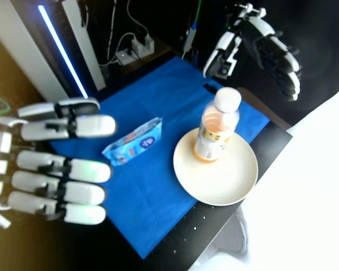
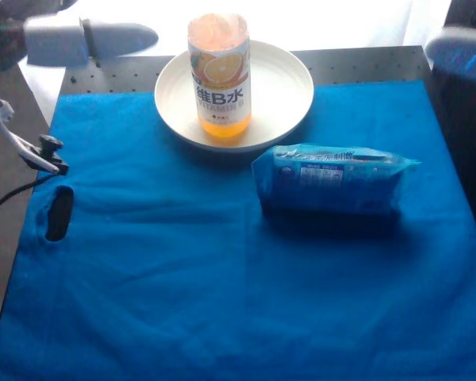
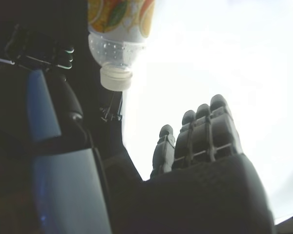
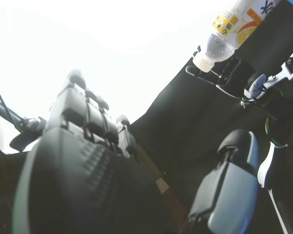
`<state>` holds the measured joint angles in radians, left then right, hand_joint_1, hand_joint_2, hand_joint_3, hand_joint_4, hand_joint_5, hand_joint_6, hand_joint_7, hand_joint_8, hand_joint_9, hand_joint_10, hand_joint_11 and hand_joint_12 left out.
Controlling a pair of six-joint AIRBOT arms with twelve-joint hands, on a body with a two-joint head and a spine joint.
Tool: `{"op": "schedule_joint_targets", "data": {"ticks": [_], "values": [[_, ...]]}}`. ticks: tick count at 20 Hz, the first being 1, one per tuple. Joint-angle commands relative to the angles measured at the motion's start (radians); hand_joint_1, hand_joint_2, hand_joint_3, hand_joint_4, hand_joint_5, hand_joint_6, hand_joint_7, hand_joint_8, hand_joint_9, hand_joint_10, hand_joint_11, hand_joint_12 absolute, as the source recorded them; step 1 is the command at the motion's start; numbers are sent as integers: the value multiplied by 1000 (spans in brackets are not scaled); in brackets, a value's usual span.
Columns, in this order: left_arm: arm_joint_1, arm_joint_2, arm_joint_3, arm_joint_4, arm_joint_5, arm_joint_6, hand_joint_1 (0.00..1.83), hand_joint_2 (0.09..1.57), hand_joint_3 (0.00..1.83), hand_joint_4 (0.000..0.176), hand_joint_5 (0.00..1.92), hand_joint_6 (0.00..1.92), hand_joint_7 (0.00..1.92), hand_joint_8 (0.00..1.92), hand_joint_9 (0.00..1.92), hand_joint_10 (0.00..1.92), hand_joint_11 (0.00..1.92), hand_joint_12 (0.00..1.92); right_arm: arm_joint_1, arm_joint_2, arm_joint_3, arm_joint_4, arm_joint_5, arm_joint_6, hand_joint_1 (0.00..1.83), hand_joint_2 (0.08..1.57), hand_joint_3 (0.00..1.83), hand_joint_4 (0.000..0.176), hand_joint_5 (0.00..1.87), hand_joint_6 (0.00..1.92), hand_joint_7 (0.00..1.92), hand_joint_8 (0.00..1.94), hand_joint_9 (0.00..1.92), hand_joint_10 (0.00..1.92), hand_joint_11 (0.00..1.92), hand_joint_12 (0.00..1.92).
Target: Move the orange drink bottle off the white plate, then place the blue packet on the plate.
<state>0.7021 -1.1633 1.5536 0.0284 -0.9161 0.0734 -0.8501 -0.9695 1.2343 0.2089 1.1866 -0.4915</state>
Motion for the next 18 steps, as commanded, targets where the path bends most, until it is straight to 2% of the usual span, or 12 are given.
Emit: {"op": "schedule_joint_targets", "data": {"ticks": [1, 4, 5, 6, 8, 9, 10, 11, 12, 14, 16, 18], "values": [[-12, -4, 7, -25, -112, -15, 491, 804, 1, 113, 20, 0, 141, 4, 42, 0, 0, 4, 16, -1, 4, 10, 120, 8, 361, 824, 1, 3, 52, 6, 39, 7, 43, 9, 4, 237], [-12, -9, 9, -25, -112, -24, 490, 799, 0, 122, 4, 1, 132, 0, 32, 4, 0, 0, 17, -6, 7, 10, 120, 8, 344, 818, 0, 0, 68, 10, 51, 9, 59, 13, 12, 241], [-12, -12, 12, -25, -114, -33, 511, 818, 6, 88, 0, 0, 117, 0, 49, 10, 12, 5, 19, -7, 7, 10, 120, 8, 340, 819, 0, 0, 72, 10, 54, 9, 61, 13, 12, 242], [-12, -22, 25, -23, -122, -68, 521, 851, 18, 67, 0, 0, 111, 0, 69, 17, 52, 23, 21, -8, 7, 10, 120, 8, 353, 818, 0, 0, 72, 9, 54, 8, 57, 10, 3, 239], [-11, -58, 78, -2, -136, -193, 480, 832, 4, 50, 26, 9, 32, 0, 60, 8, 85, 38, 21, -10, 7, 10, 120, 8, 345, 828, 3, 0, 79, 9, 69, 11, 73, 13, 17, 247], [-11, -77, 102, 0, -151, -256, 525, 784, 0, 50, 138, 15, 56, 4, 64, 4, 101, 44, 23, -11, 7, 10, 120, 8, 338, 830, 3, 16, 93, 12, 85, 14, 90, 18, 31, 257], [-10, -86, 114, 1, -153, -281, 508, 807, 9, 13, 92, 2, 67, 6, 58, 0, 106, 47, 25, -13, 8, 9, 120, 8, 343, 828, 1, 21, 97, 11, 84, 10, 90, 14, 23, 258], [-10, -87, 115, 1, -153, -290, 510, 819, 12, 0, 56, 0, 78, 8, 58, 1, 101, 45, 28, -15, 9, 7, 120, 8, 342, 834, 3, 19, 97, 8, 81, 7, 87, 10, 20, 261], [-10, -88, 116, 1, -151, -295, 498, 819, 10, 15, 60, 4, 99, 15, 60, 2, 110, 50, 29, -16, 9, 5, 120, 8, 336, 825, 0, 30, 106, 10, 83, 6, 97, 12, 34, 270], [-10, -101, 129, 4, -132, -299, 463, 860, 21, 17, 10, 0, 91, 6, 29, 0, 96, 44, 30, -20, 11, 4, 120, 8, 332, 823, 0, 28, 124, 12, 97, 8, 104, 11, 34, 278], [-10, -116, 142, 15, -119, -315, 454, 804, 0, 0, 0, 0, 70, 0, 18, 0, 104, 48, 32, -23, 13, 2, 120, 8, 328, 833, 3, 23, 126, 8, 105, 8, 116, 12, 62, 296], [-11, -142, 163, 24, -110, -337, 480, 731, 0, 0, 47, 12, 27, 0, 7, 2, 90, 42, 35, -25, 13, 1, 120, 8, 347, 824, 0, 22, 131, 7, 103, 5, 100, 3, 39, 288]]}}
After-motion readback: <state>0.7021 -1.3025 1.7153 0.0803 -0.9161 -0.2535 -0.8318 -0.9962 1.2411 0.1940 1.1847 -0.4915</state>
